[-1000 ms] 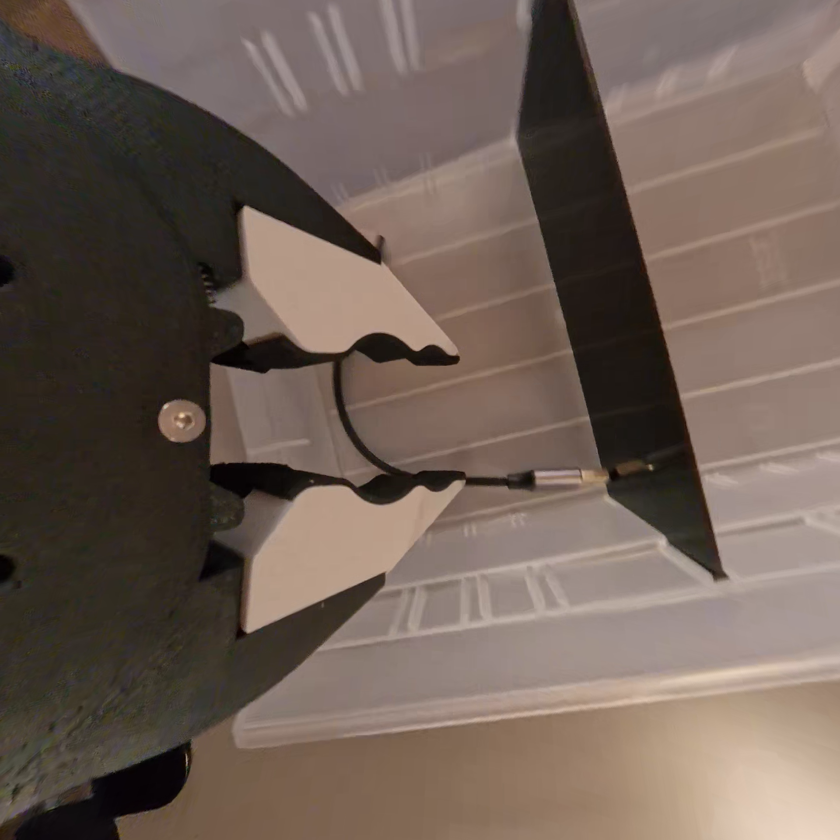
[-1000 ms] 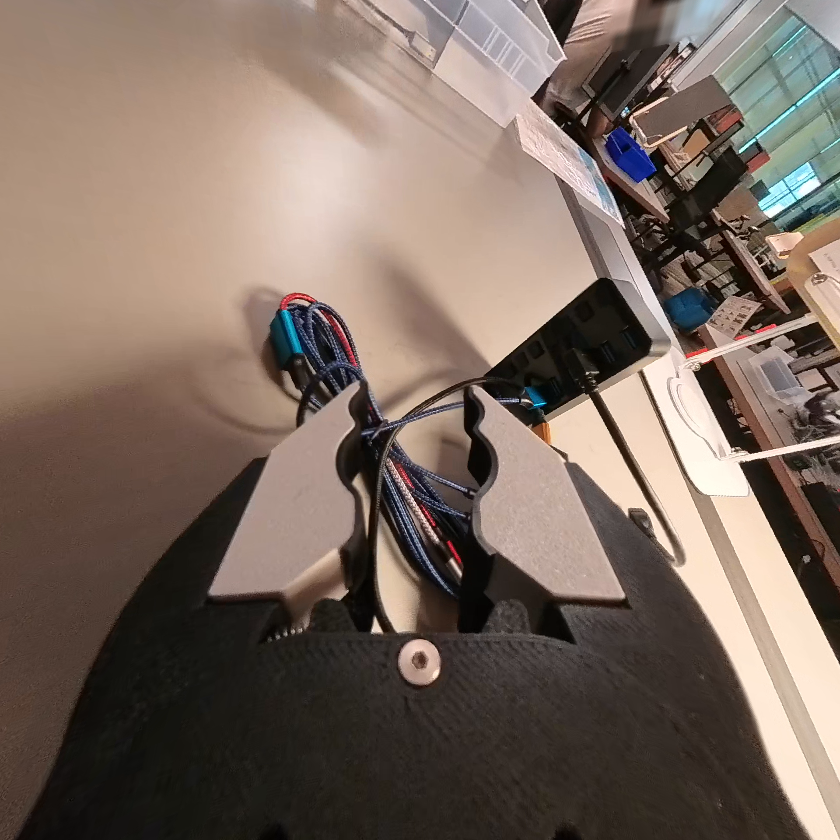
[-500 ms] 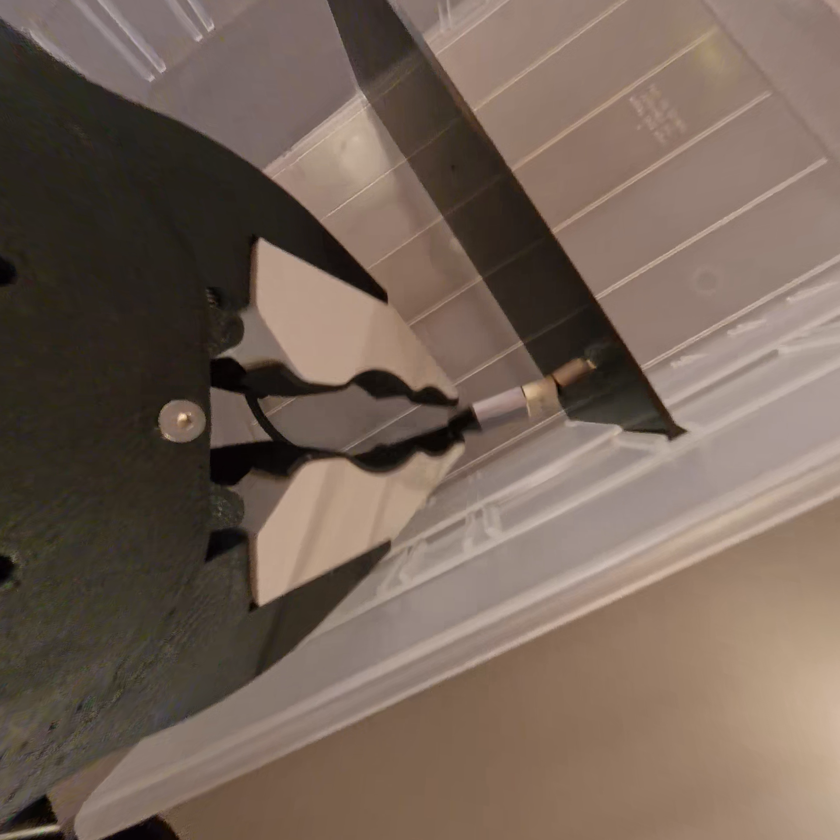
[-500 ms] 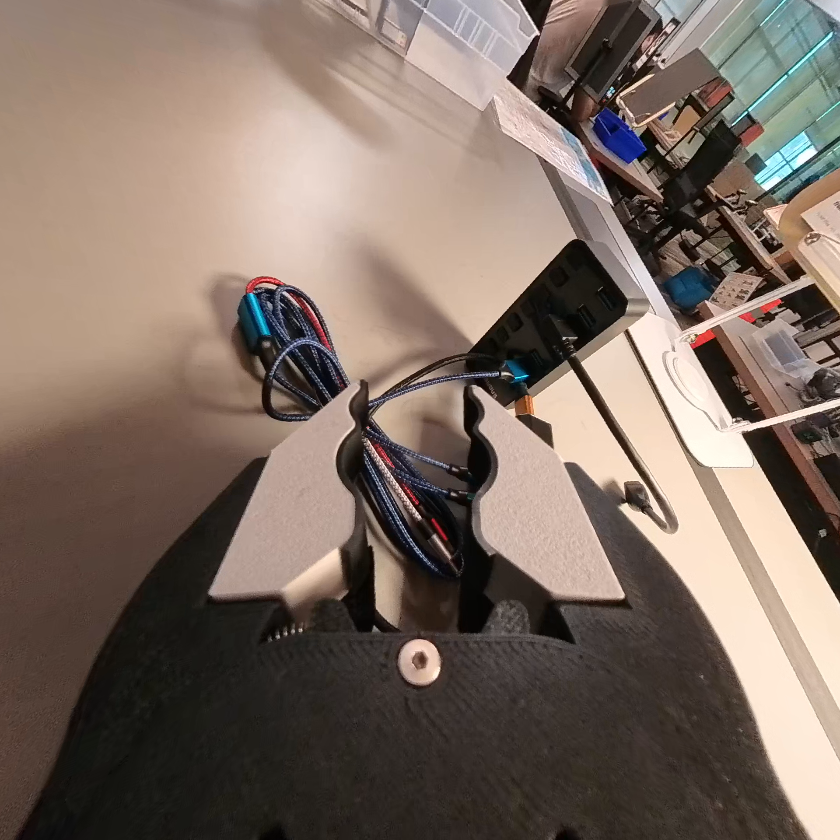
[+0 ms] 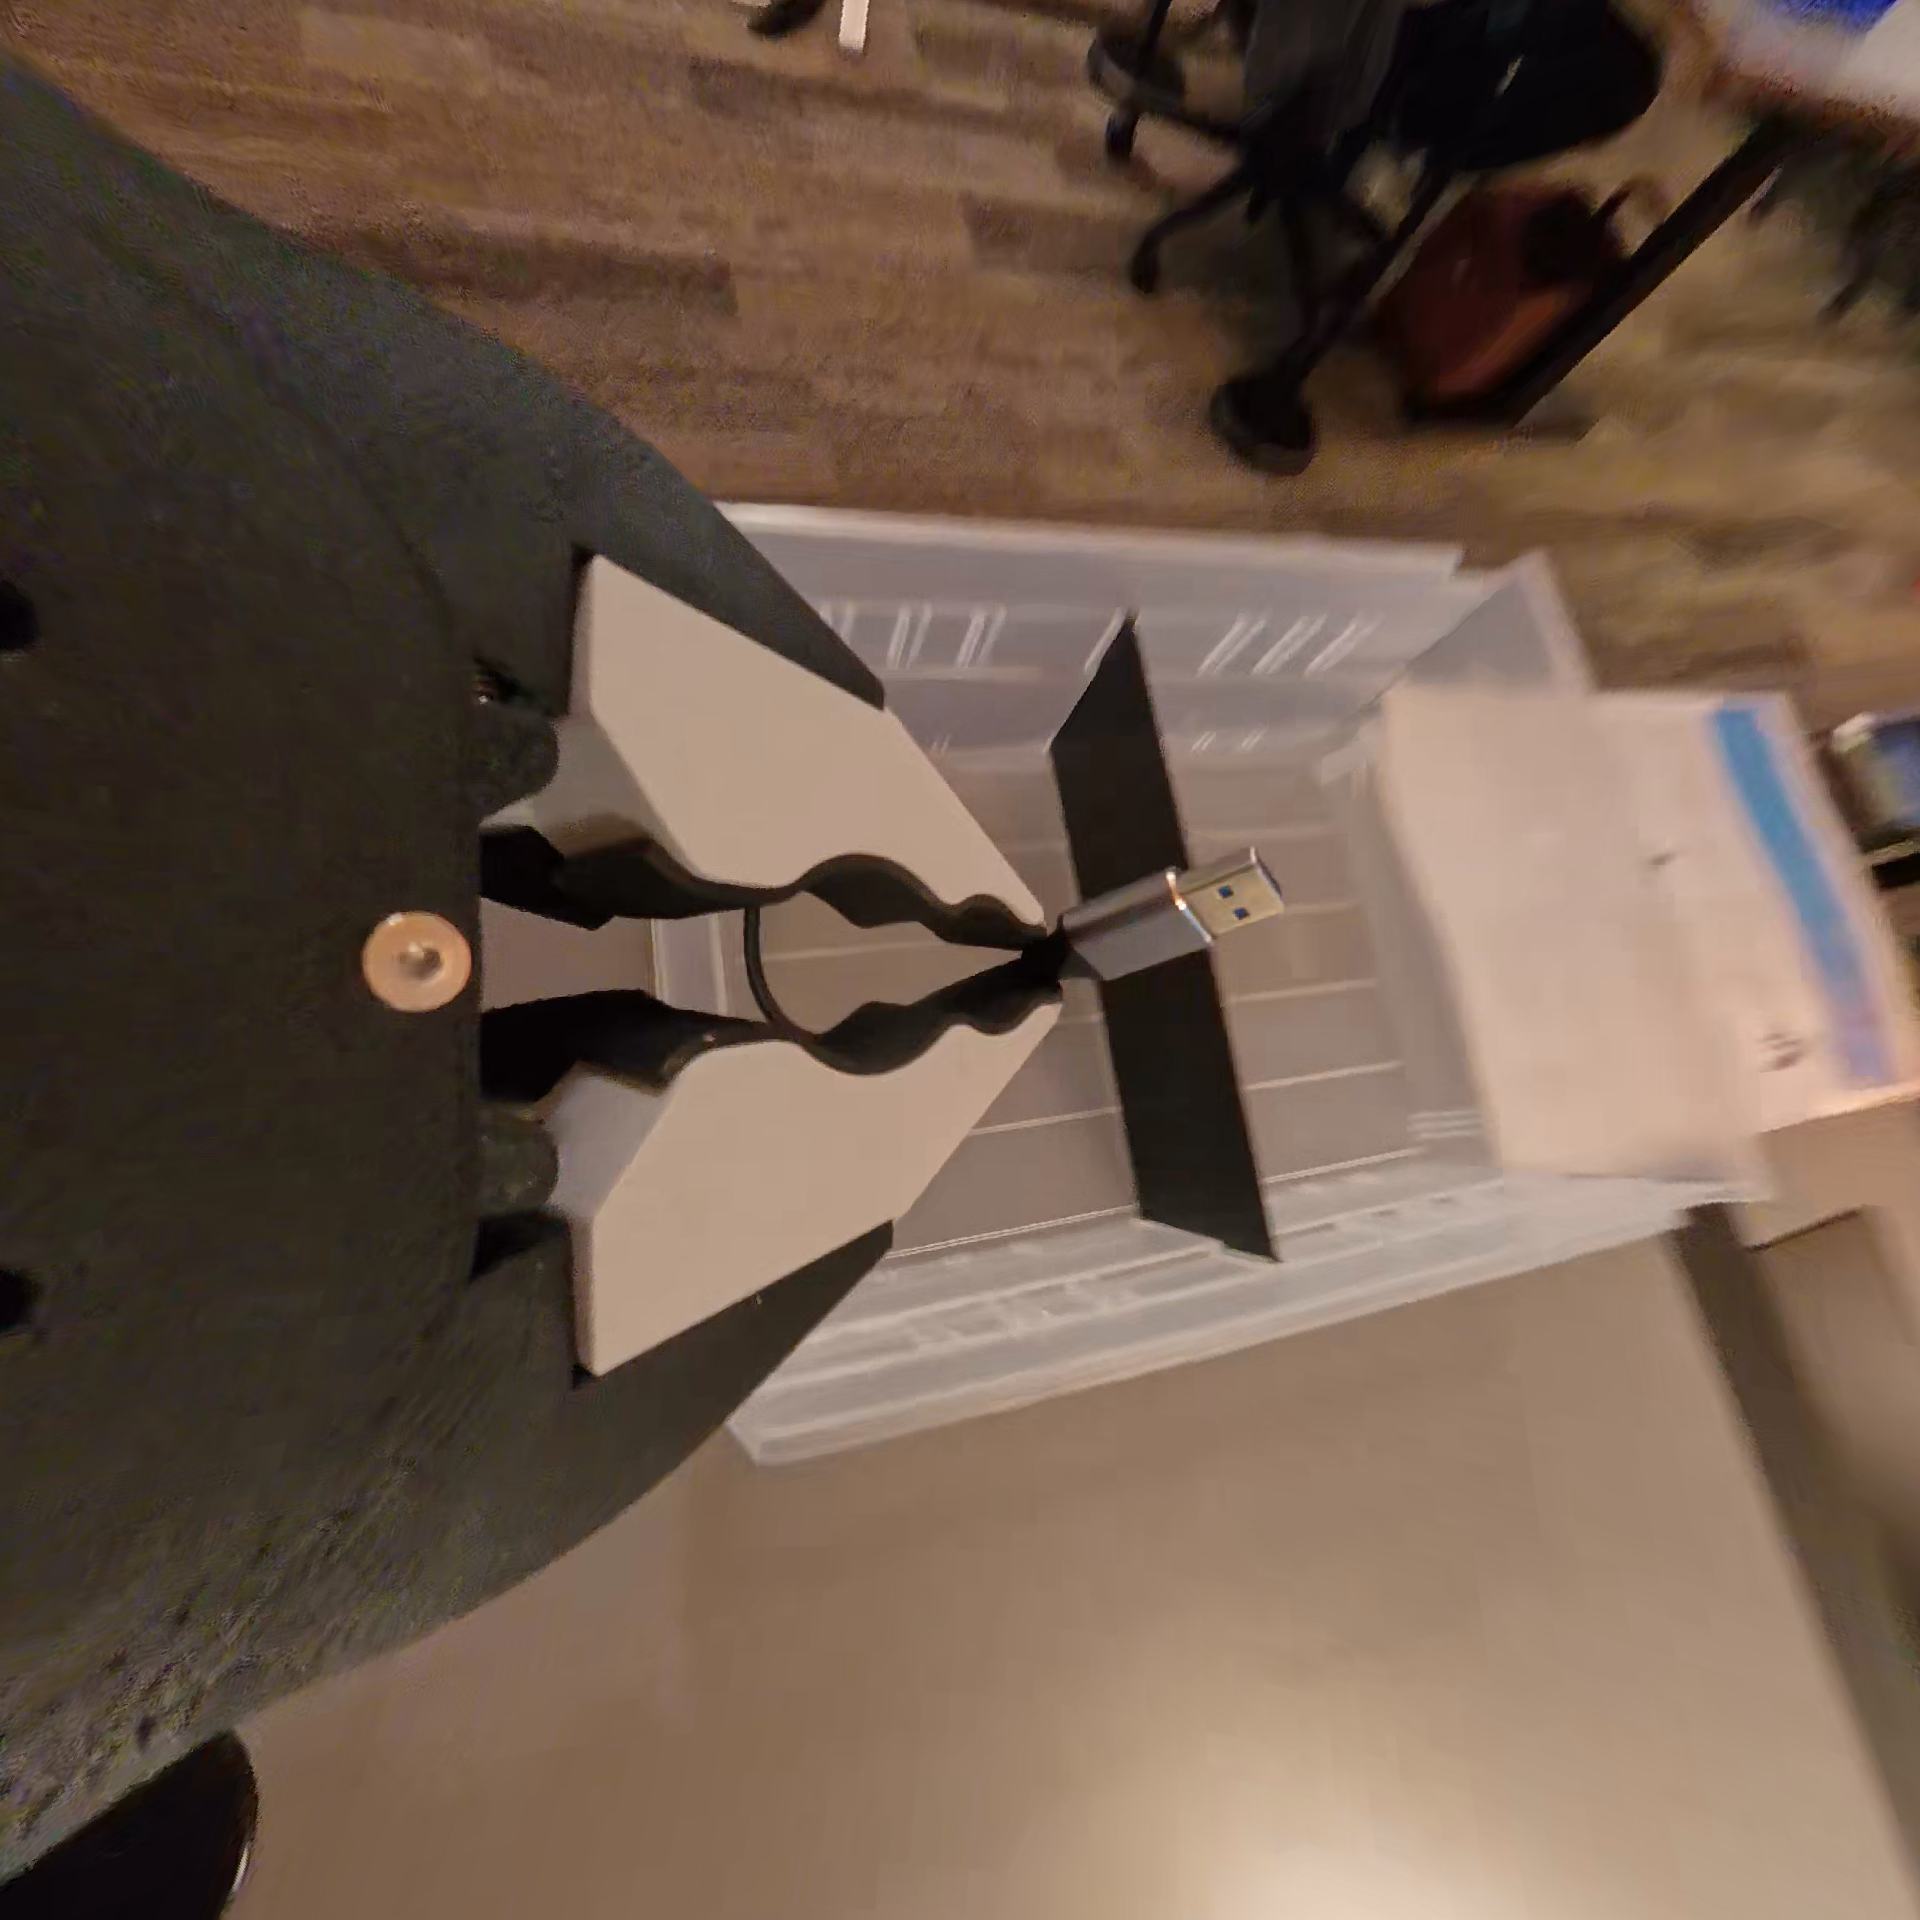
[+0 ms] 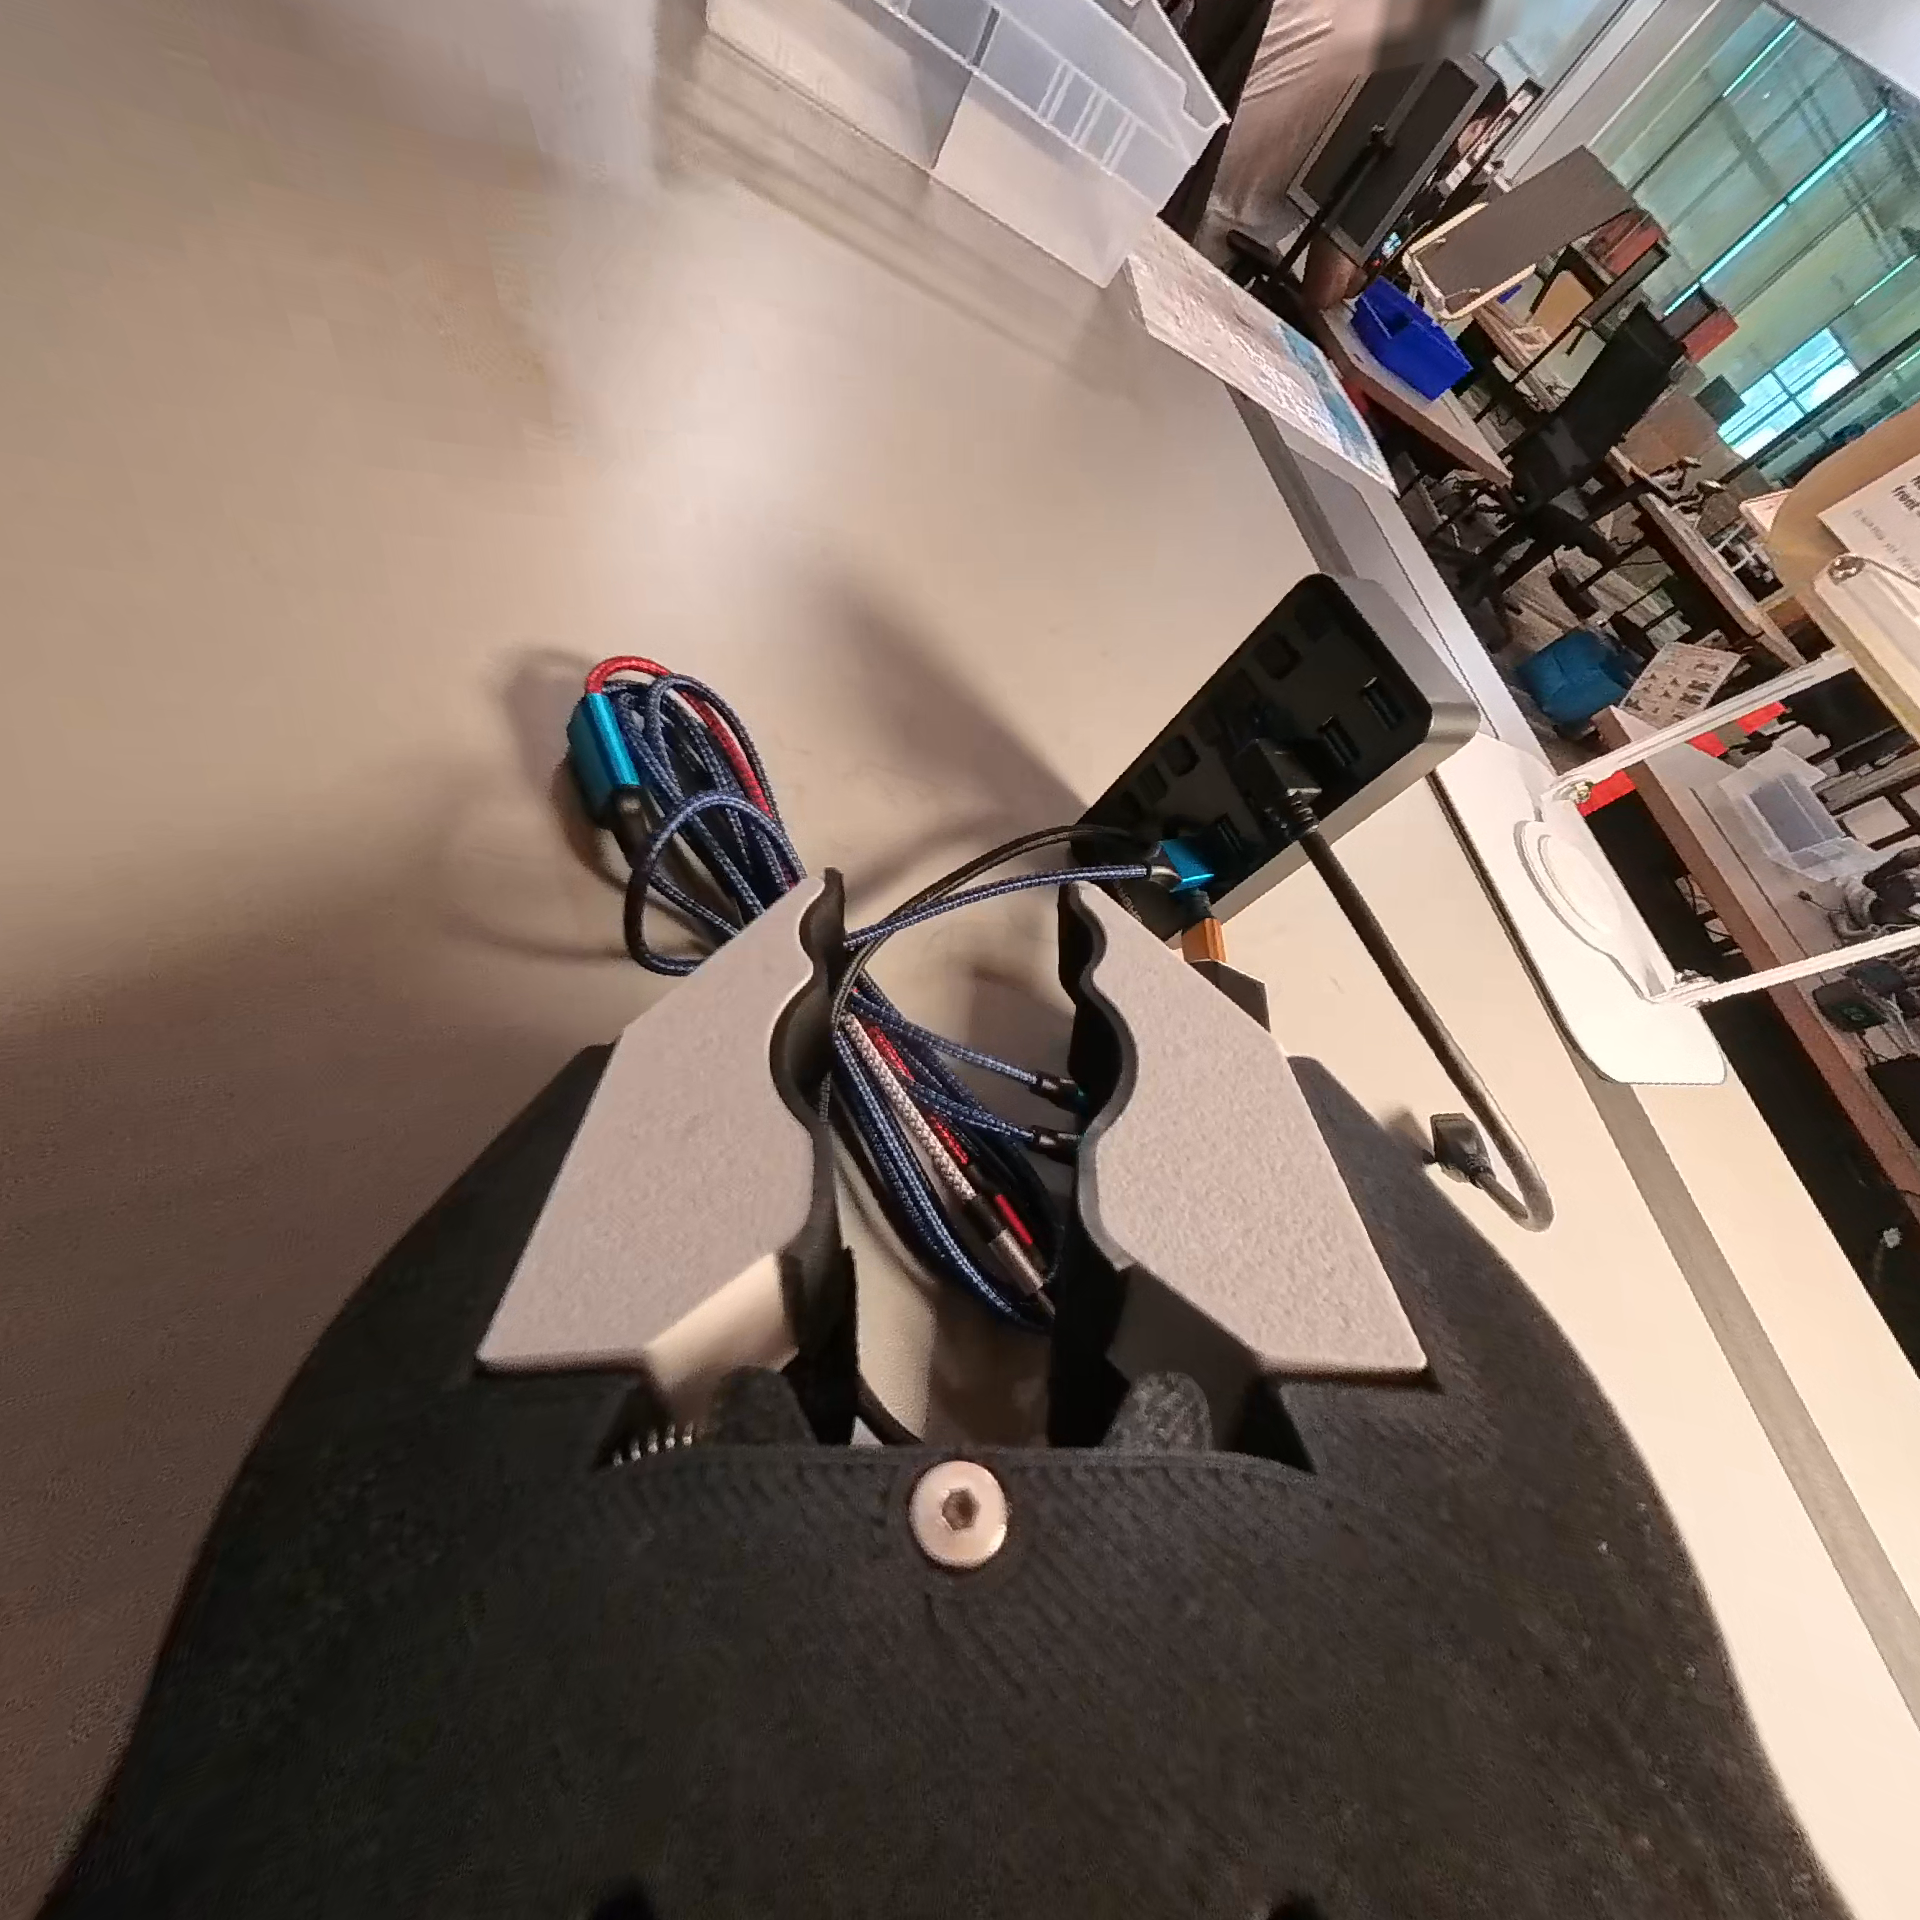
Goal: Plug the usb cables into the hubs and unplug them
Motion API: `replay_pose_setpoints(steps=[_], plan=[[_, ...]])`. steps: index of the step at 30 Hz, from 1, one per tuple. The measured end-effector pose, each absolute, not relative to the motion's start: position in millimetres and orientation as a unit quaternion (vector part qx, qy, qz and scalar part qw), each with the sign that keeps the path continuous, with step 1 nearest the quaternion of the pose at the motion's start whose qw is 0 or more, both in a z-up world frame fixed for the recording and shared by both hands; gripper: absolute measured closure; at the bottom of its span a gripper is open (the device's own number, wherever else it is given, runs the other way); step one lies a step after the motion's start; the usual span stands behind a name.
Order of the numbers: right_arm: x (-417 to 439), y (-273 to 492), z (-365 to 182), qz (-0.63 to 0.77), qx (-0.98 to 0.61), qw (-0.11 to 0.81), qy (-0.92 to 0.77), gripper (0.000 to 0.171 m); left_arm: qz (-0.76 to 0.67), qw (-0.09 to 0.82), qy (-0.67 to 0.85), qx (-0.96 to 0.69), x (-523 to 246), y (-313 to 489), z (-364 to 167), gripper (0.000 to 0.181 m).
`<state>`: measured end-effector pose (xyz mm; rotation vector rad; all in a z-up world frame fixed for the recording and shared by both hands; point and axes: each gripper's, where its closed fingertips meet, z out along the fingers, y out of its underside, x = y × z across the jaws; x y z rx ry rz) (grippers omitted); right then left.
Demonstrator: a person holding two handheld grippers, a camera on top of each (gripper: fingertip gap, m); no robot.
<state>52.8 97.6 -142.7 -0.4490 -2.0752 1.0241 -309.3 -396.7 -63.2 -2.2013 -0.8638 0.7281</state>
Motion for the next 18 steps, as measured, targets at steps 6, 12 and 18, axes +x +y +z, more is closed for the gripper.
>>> replay_pose_setpoints(steps=[6,12,18], plan=[[54.4,94.6,-141.4,0.404,-0.172,0.382,-0.813,0.13,0.355,0.419,-0.26,-0.794,-249.5,-363.4,50.3,0.172],[55.9,88.7,-140.1,0.41,-0.167,0.38,-0.812,0.131,0.218,0.49,-0.135,-0.833,-151.6,-235.2,67.2,0.172],[60.4,78.2,-130.8,0.45,-0.169,0.362,-0.799,0.131,-0.015,0.528,-0.025,-0.849,-66.1,-93.4,-12.8,0.172]])
